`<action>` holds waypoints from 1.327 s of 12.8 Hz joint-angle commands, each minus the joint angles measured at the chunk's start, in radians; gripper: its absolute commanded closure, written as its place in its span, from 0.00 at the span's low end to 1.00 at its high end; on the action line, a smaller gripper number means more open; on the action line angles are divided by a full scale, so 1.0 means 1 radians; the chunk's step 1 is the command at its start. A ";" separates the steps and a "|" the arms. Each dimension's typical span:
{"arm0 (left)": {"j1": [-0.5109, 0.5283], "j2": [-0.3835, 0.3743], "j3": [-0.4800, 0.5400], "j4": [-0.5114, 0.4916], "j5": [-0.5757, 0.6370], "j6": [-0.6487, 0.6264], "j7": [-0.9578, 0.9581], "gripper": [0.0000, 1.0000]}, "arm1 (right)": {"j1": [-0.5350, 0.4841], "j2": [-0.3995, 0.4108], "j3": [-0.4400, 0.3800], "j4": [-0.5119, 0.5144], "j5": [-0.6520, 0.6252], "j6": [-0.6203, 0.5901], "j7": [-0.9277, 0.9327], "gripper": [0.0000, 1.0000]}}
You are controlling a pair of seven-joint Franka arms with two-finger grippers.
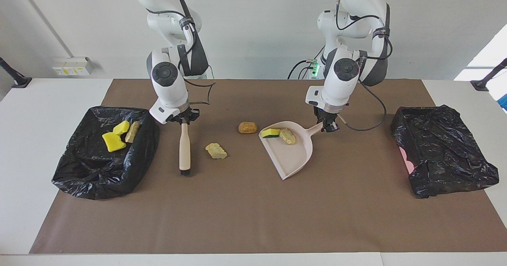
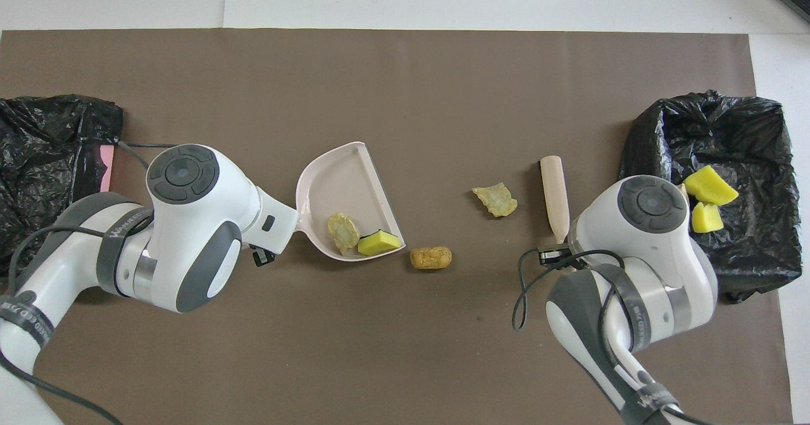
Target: Sweep and dump trash in bin
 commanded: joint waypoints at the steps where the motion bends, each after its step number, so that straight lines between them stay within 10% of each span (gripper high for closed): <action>1: -0.007 -0.033 0.009 -0.047 0.022 0.033 0.060 1.00 | 0.051 -0.004 0.009 -0.013 0.030 0.058 0.089 1.00; 17: -0.013 -0.036 0.007 -0.048 0.048 0.032 0.057 1.00 | 0.346 -0.015 0.009 -0.010 0.291 0.001 0.516 1.00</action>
